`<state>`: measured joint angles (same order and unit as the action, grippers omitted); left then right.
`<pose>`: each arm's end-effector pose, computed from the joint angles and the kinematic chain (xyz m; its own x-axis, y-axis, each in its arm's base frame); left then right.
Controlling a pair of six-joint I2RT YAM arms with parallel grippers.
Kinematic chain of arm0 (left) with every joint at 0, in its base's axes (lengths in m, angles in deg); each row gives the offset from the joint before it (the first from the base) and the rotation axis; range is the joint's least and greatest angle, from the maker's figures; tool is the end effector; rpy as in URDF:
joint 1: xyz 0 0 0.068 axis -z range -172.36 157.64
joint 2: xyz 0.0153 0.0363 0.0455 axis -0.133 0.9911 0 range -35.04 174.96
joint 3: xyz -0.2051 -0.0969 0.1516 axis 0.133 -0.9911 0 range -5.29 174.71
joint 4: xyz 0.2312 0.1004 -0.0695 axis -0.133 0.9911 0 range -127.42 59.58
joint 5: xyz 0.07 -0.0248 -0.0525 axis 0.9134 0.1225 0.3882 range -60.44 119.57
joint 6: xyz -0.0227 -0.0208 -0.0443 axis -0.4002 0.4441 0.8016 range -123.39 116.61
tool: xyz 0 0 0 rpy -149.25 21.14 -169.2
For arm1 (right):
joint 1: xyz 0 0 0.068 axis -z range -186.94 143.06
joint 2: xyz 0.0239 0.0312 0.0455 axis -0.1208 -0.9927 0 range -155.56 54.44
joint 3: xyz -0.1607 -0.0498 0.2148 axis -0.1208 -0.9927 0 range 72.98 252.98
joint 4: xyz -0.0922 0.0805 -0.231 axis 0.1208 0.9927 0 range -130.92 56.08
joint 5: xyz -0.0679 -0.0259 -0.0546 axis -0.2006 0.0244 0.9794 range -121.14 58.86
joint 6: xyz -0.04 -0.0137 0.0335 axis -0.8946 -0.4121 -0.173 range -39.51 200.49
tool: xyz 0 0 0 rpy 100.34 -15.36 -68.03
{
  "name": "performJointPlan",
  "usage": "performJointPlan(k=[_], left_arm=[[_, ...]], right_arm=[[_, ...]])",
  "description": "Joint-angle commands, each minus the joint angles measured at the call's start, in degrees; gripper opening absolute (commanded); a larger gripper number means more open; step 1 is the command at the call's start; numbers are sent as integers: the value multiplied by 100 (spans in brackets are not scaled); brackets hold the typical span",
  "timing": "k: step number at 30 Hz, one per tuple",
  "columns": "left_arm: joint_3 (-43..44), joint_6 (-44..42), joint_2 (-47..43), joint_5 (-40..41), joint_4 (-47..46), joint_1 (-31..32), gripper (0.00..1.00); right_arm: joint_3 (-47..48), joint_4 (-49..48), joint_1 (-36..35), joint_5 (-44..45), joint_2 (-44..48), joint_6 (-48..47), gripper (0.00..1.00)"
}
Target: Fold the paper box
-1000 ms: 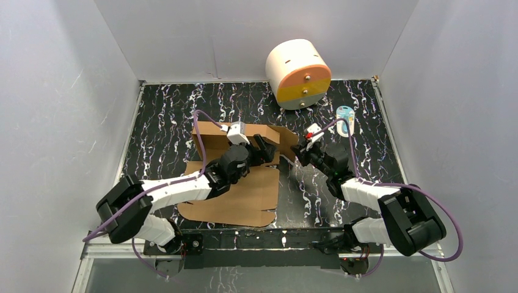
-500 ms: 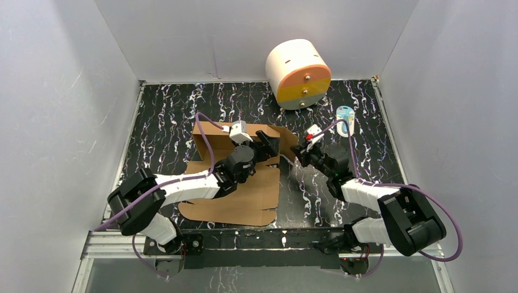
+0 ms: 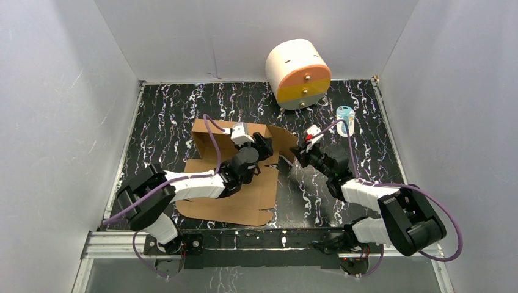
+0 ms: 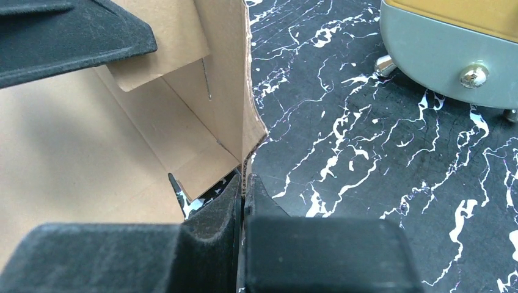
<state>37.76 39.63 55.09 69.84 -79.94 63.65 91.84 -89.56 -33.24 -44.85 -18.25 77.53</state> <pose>0.2050 -0.2626 0.2310 -0.2181 -0.6075 -0.7638 0.1689 0.7474 -0.6426 0.2138 0.1149 0.1933 -0.0479 -0.0796 -0.9957 -0.6453 0.7633 -0.0300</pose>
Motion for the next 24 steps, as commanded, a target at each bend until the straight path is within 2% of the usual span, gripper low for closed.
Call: performJointPlan(k=[1,6,10,15,19,24], left_arm=[[-23,-771,40,867,-173,27,46],[63,-1405,241,1057,-267,29,41],[65,-1717,357,1126,-310,35,31],[-7,-2054,443,1256,-361,39,30],[-47,-2362,467,1187,-397,47,37],[-439,-2332,107,813,-441,55,46]], right_arm=[[-8,-387,19,-65,136,-20,4],[2,-375,17,-105,115,-20,4],[15,-365,14,-152,127,-5,4],[106,-168,11,-337,230,83,4],[92,-154,-2,-292,249,78,4],[135,-146,-25,-339,131,52,4]])
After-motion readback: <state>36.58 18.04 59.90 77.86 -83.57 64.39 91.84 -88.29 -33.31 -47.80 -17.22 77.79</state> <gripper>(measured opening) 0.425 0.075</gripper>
